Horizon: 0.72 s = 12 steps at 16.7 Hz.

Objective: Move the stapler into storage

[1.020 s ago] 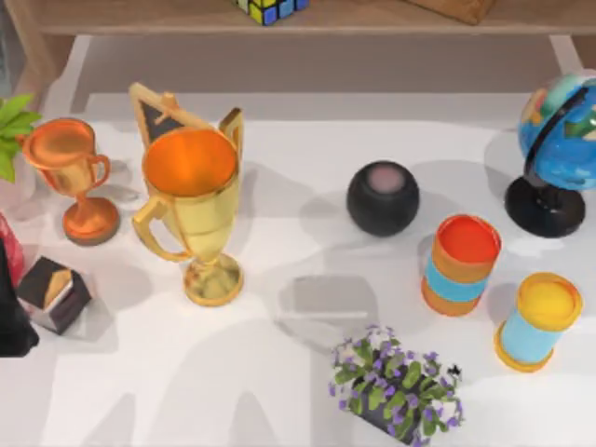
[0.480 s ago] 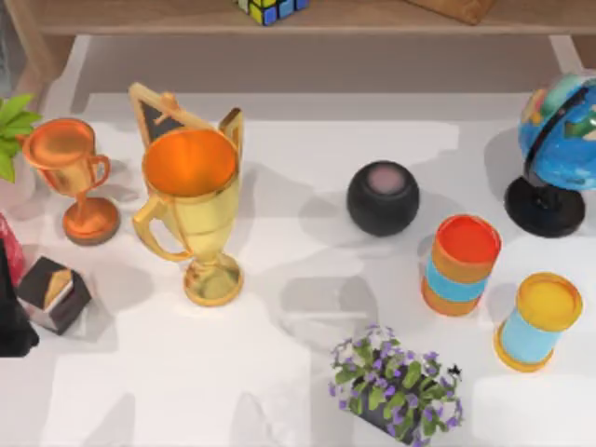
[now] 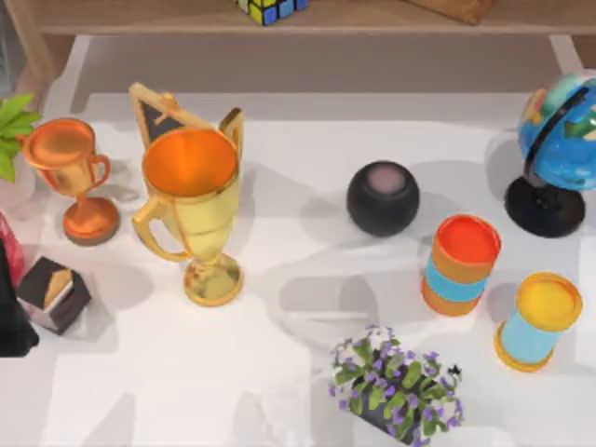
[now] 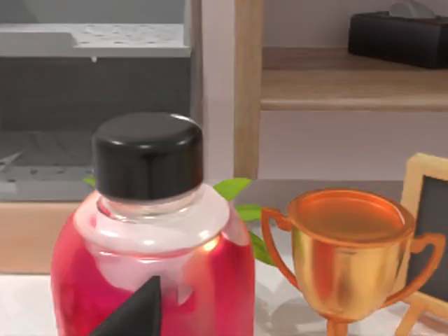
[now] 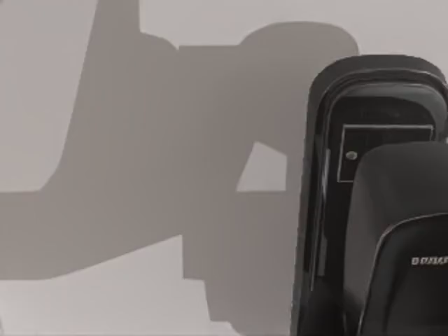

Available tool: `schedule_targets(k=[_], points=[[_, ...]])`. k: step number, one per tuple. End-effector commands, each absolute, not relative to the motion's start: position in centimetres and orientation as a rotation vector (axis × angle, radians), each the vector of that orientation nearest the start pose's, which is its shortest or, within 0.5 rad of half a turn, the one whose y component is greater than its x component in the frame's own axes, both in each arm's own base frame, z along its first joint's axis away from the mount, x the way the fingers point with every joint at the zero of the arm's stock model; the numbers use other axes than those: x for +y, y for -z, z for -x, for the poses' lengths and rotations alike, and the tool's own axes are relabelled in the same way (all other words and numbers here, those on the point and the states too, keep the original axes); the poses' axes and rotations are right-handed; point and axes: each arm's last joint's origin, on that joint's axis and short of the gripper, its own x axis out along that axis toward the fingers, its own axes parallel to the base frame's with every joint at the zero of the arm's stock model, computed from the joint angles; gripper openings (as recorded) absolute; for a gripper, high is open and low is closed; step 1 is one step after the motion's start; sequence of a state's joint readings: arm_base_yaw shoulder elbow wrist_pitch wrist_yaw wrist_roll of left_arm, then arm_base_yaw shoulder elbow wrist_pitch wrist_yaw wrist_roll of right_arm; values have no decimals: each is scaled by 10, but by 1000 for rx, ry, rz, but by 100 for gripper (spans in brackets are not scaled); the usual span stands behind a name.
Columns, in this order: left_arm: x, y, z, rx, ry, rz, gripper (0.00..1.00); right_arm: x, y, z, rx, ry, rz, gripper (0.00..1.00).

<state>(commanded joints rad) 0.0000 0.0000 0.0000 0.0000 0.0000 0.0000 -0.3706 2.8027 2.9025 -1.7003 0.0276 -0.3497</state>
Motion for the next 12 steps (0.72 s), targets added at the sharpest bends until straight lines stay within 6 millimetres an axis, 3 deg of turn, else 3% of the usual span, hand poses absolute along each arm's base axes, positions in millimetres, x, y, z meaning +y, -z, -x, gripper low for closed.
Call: schedule_targets(k=[12], points=[[-1,-160,-106,0,0,0,100,-180,-174,-479,1555,-66,-11,0]])
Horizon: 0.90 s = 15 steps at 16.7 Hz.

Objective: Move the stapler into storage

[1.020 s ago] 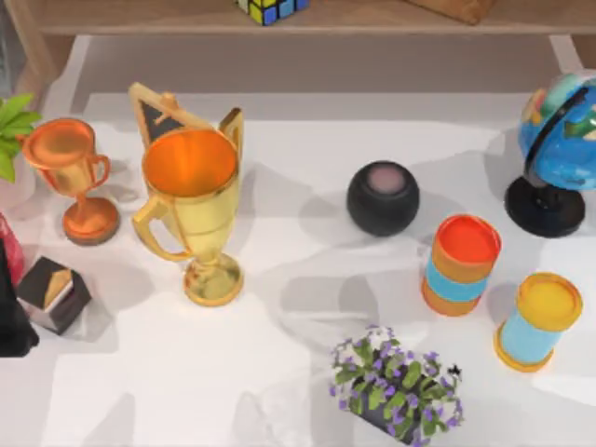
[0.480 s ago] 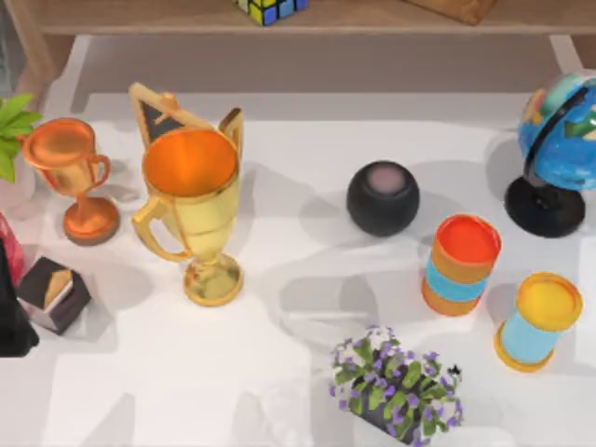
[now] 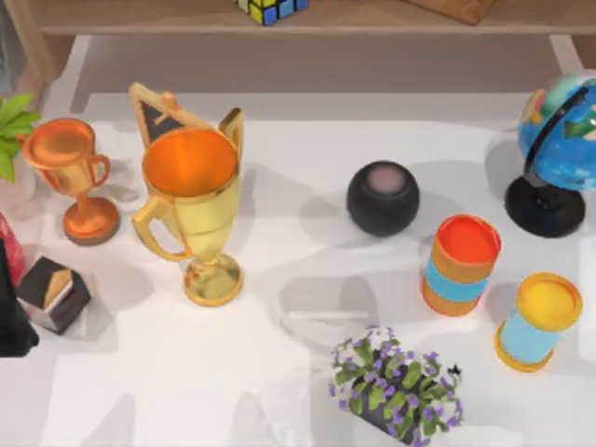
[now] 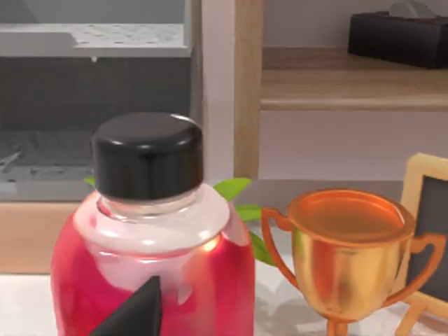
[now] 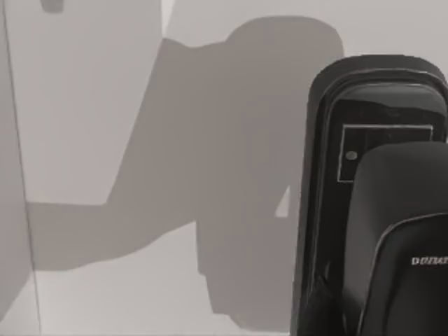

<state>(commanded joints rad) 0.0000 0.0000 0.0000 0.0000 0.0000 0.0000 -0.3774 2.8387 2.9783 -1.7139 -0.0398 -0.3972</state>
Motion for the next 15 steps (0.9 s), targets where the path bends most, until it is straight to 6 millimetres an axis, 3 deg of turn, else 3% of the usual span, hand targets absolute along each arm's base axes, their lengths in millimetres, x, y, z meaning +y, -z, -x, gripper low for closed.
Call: schedule_targets(k=[5,13,15], points=[[-1,-160,-106,0,0,0,100,-178,-177,-479,1551,-48,-5,0],[-1,-160,-106,0,0,0,100,-179,-164,-479,1606,8,-1,0],[-1,-160,-106,0,0,0,100,-179,-164,-479,1606,8,-1,15]])
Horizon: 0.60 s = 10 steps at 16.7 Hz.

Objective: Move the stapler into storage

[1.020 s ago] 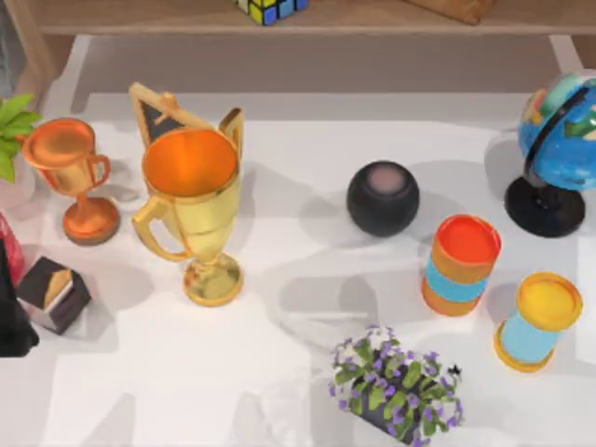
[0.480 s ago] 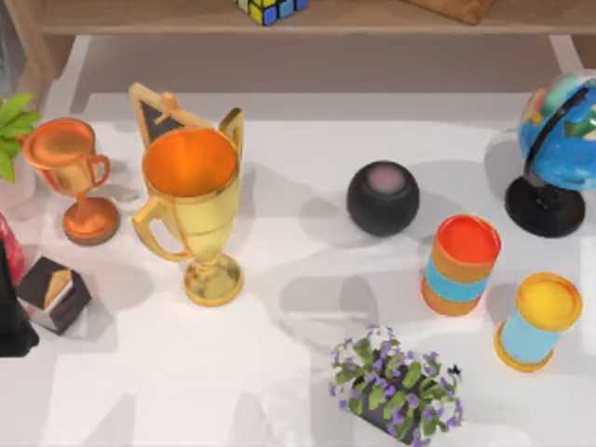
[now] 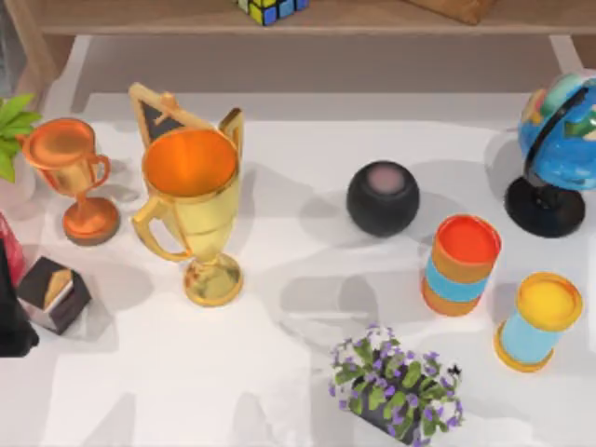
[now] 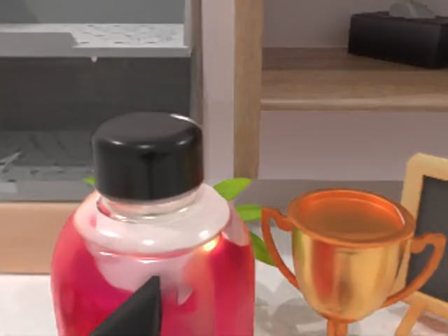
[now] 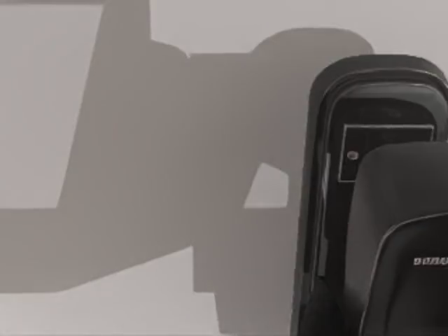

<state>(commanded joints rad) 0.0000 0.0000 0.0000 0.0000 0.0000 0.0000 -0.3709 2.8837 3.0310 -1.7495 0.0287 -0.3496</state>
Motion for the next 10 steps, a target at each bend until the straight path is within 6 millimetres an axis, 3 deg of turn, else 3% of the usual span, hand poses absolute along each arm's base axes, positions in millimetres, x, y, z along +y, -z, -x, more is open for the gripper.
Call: schedule_targets(k=[10], points=[[-1,-160,-106,0,0,0,100,-179,-164,-479,1606,8,-1,90]])
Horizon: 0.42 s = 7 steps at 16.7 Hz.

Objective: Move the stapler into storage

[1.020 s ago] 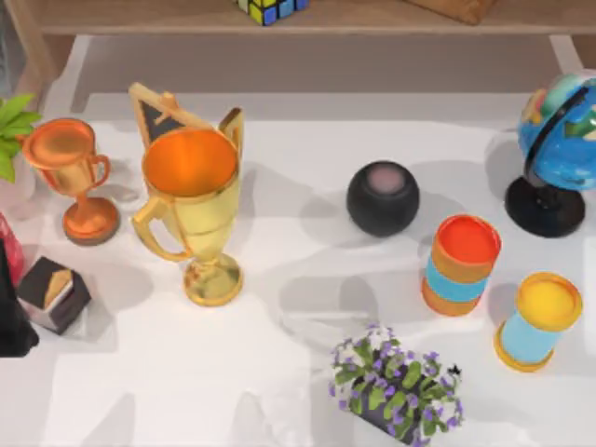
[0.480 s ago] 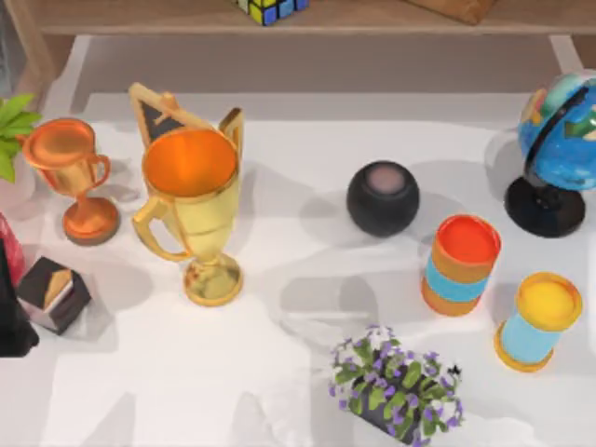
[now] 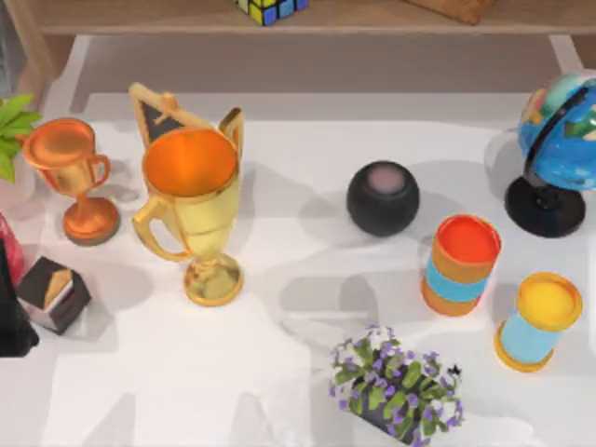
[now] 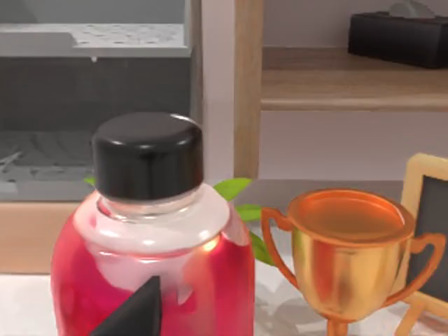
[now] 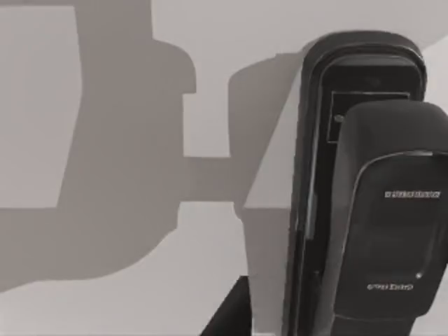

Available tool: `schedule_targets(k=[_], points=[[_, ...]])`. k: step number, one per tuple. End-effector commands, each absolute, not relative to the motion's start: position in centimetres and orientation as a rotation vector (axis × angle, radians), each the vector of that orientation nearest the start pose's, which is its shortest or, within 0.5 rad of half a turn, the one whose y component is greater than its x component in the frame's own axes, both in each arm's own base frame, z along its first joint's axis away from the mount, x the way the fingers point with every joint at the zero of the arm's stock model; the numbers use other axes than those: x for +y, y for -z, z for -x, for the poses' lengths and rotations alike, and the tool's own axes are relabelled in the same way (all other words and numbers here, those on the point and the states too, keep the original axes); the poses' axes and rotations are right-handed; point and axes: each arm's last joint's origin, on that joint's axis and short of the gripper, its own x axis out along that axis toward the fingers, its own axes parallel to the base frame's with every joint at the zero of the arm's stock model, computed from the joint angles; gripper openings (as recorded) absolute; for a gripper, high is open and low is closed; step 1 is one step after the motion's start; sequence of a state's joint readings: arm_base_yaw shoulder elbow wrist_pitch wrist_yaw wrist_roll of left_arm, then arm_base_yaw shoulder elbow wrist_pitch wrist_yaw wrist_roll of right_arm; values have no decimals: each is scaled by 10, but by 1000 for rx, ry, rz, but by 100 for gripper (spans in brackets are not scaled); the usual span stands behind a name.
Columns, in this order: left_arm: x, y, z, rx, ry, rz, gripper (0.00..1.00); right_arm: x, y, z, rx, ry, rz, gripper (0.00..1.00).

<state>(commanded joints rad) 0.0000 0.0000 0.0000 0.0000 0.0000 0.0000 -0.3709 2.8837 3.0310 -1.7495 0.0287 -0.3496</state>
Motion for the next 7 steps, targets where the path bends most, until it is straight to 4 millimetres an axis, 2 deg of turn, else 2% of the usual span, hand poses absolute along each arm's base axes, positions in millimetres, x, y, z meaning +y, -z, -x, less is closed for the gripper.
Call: schedule_targets(k=[1,2,7], points=[[-1,-160,-106,0,0,0,100,-179,-164,-479,1606,8,-1,98],[-1,-160,-106,0,0,0,100,-179,-164,-479,1606,8,-1,100],[-1,-160,-106,0,0,0,100,-179,-164,-479,1606,8,-1,100]])
